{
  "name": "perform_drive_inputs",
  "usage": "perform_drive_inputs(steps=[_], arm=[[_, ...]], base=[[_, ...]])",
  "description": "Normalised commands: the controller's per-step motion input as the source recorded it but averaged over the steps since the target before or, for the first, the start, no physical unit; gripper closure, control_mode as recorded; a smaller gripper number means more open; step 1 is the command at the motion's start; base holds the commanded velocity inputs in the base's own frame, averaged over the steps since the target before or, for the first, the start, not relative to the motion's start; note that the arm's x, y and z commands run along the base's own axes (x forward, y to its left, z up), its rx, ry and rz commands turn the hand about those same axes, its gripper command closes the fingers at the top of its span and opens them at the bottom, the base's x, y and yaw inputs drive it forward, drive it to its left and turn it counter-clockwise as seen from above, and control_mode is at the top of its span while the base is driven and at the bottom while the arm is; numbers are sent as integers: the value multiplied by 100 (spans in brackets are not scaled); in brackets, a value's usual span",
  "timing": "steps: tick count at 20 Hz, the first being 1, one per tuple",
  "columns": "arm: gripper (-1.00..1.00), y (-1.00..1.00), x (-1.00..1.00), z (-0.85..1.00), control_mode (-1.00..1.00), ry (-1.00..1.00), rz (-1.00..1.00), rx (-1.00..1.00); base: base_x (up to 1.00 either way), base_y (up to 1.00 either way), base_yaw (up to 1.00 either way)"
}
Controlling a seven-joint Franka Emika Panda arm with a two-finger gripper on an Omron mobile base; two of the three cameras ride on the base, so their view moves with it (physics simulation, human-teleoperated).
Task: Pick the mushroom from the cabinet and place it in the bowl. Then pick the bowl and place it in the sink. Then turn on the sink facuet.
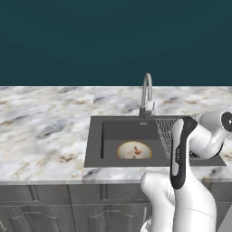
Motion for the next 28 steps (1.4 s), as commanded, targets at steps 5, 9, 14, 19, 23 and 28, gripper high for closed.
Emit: perform_drive_inputs(steps=[5,9,14,19,23,28], arm=[[-100,-62,39,6,-100,-10,-6,19],[-100,-20,71,-2,-100,-30,10,9],[-100,-1,74,-8,-100,-32,11,5],[-100,0,61,-17,-100,-22,10,2],[-100,2,57,-1,-100,-3,2,0],[-100,0,54,0,-100,9,7,1]], base=[[0,0,0],[0,0,0],[0,0,0],[0,0,0],[0,0,0],[0,0,0]])
